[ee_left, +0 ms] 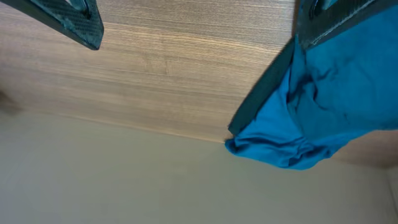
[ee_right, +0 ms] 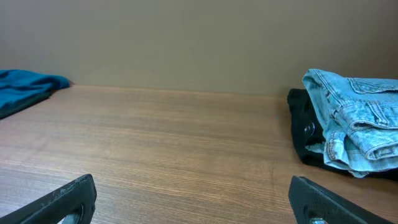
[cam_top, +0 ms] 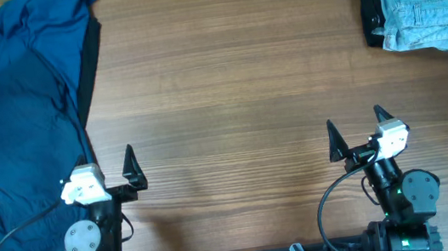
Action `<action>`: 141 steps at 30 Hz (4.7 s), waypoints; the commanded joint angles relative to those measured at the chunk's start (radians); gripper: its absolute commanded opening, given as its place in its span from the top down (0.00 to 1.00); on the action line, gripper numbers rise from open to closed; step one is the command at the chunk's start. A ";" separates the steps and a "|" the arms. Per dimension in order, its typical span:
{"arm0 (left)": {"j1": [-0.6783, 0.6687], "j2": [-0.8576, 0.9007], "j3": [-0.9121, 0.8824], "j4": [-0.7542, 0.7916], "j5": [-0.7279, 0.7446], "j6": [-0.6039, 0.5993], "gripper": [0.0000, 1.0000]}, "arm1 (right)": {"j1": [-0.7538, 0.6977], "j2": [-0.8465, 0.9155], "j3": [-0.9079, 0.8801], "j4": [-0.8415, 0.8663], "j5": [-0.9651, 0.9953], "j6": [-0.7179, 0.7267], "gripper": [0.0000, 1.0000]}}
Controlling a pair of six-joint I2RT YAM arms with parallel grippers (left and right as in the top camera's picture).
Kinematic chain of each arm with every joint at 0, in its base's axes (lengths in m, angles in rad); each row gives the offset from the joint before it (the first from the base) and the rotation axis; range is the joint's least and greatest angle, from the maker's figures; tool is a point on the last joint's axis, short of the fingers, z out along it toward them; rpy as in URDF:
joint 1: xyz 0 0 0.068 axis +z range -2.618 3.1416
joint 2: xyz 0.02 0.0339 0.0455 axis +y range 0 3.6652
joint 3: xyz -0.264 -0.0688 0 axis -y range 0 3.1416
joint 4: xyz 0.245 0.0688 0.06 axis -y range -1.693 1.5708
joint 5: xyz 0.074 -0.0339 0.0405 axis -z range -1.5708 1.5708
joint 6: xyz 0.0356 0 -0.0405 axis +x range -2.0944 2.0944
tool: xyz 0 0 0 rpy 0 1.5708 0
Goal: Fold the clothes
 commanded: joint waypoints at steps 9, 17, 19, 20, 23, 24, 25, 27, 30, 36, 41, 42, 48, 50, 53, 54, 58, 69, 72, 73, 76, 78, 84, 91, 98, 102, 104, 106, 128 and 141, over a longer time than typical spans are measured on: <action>-0.001 0.001 -0.009 0.002 -0.013 0.015 0.00 | 0.002 -0.002 -0.002 0.002 0.005 -0.014 0.00; -0.001 0.001 -0.009 0.043 0.023 -0.003 0.00 | 0.002 -0.002 -0.002 0.002 0.005 -0.014 0.00; -0.002 0.001 -0.009 0.120 0.200 -0.076 0.00 | 0.002 -0.002 -0.002 0.002 0.005 -0.014 0.00; -0.002 0.001 -0.009 0.196 0.329 -0.112 0.00 | 0.002 -0.002 -0.002 0.002 0.005 -0.014 0.00; -0.002 0.001 -0.009 0.395 0.514 -0.129 0.00 | 0.002 -0.002 -0.002 0.002 0.005 -0.013 0.00; -0.002 0.001 -0.009 0.483 0.516 -0.179 0.00 | 0.002 -0.002 -0.002 0.002 0.005 -0.014 0.00; -0.002 0.001 0.000 0.539 0.498 -0.200 0.00 | 0.002 -0.002 -0.002 0.002 0.005 -0.013 0.00; -0.002 0.032 0.087 0.468 0.430 -0.200 0.00 | 0.002 -0.002 -0.002 0.002 0.005 -0.014 0.00; -0.002 0.231 0.367 0.127 0.351 -0.195 0.00 | 0.002 -0.002 -0.002 0.002 0.005 -0.013 0.00; -0.002 0.699 0.765 -0.035 0.479 -0.234 0.00 | 0.002 -0.002 -0.002 0.002 0.005 -0.014 0.00; -0.001 0.750 0.807 -0.417 -0.122 -0.654 0.00 | 0.002 -0.002 -0.002 0.002 0.005 -0.013 0.00; -0.001 0.750 0.807 -0.490 -0.214 -0.716 0.00 | 0.002 -0.002 -0.002 0.002 0.005 -0.014 0.00; -0.001 0.752 0.806 -0.619 -0.203 -0.734 0.03 | 0.002 -0.002 -0.002 0.002 0.005 -0.013 0.00; -0.001 0.752 0.806 -0.703 -0.263 -0.758 0.00 | 0.002 -0.002 -0.002 0.002 0.005 -0.014 0.00; -0.001 0.754 0.806 -0.868 -0.447 -1.094 0.00 | 0.002 -0.002 -0.002 0.002 0.005 -0.013 0.00; -0.001 0.754 0.806 -0.918 -0.492 -1.192 0.00 | 0.002 -0.002 -0.002 0.002 0.005 -0.013 0.00; -0.001 0.757 0.806 -1.018 -0.515 -1.351 0.00 | 0.002 -0.002 -0.002 0.002 0.005 -0.013 0.00; 0.014 0.836 0.721 -1.059 -0.537 -1.482 0.00 | 0.002 -0.002 -0.002 0.002 0.005 -0.014 0.00; 0.071 0.917 0.705 -1.020 -0.547 -1.481 0.00 | 0.002 -0.002 -0.002 0.002 0.005 -0.014 0.00; 0.098 0.947 0.705 -1.010 -0.544 -1.478 0.00 | 0.002 -0.002 -0.002 0.002 0.005 -0.014 0.00; 0.199 1.041 0.705 -1.009 -0.512 -1.477 0.00 | 0.002 -0.002 -0.002 0.002 0.005 -0.014 0.00; 0.230 1.080 0.705 -1.006 -0.494 -1.476 0.00 | 0.002 -0.002 -0.002 0.002 0.006 -0.014 0.00; 0.259 1.215 0.679 -0.922 -0.513 -1.434 0.00 | 0.002 -0.002 -0.002 0.002 0.005 -0.014 0.00; 0.259 1.302 0.600 -0.808 -0.514 -1.402 0.00 | 0.002 -0.002 -0.002 0.002 0.005 -0.014 0.00; 0.259 1.304 0.528 -0.719 -0.525 -1.394 0.00 | 0.002 -0.002 -0.002 0.002 0.005 -0.014 0.00; 0.259 1.304 0.475 -0.571 -0.509 -1.283 0.00 | 0.002 -0.002 -0.002 0.002 0.005 -0.013 0.00; 0.259 1.304 0.470 -0.565 -0.500 -1.283 0.01 | 0.002 -0.002 -0.002 0.002 0.005 -0.013 0.00; 0.259 1.304 0.469 -0.554 -0.498 -1.282 0.01 | 0.002 -0.002 -0.002 0.002 0.005 -0.014 0.00; 0.259 1.304 0.443 -0.615 -0.468 -1.283 0.02 | 0.002 -0.002 -0.002 0.002 0.005 -0.014 0.00; 0.259 1.304 0.395 -0.537 -0.438 -1.293 0.57 | 0.002 -0.002 -0.002 0.002 0.005 -0.013 0.00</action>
